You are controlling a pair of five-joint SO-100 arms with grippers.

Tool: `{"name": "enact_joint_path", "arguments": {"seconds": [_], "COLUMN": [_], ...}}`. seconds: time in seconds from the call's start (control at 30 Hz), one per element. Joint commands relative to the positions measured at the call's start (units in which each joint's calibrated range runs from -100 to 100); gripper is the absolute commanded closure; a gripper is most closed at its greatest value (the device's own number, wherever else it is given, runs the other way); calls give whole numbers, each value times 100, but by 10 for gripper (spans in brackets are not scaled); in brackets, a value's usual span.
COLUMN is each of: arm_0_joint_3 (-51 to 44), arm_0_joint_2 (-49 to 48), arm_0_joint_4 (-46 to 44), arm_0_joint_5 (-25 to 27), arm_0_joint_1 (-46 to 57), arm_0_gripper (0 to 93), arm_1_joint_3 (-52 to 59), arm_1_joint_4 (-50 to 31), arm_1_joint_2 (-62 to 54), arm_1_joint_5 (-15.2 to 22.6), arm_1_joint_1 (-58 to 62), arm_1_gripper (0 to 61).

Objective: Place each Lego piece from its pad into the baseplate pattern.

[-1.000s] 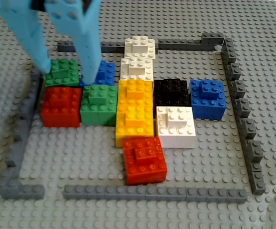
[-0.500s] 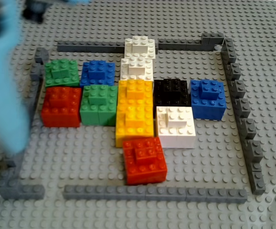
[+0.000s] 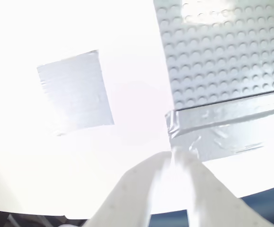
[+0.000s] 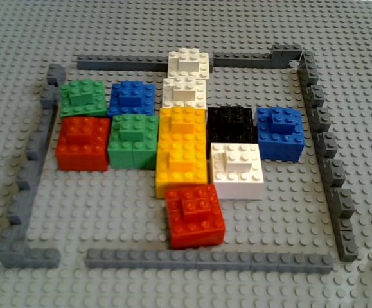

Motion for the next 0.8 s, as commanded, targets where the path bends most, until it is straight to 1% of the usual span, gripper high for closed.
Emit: {"name": "enact_joint_path", "arguments": {"seconds": [0.0,0.17,0.43,0.6,0.77], "arm_0_joint_3": [-338,-699,-1232,-1539,-1521], "arm_0_joint_2": [108,349,941,1216,1224], "arm_0_joint_4": [-18,-10,-18,-18,-18], "arm_0_joint_5": [15,15,15,15,15], "arm_0_joint_1": [589,1075,1866,1967,1967], "arm_0_gripper": [716,716,716,716,716], "arm_1_joint_3": [204,267,267,222,222], "arm_1_joint_4": [-249,-574,-395,-379,-387], "arm_1_joint_2": [-646,-654,-671,-491,-483], "arm_1_joint_5": [93,117,88,64,59], "arm_1_joint_1": [127,119,40,-98,-127], "arm_1_gripper": [612,612,612,612,612]}}
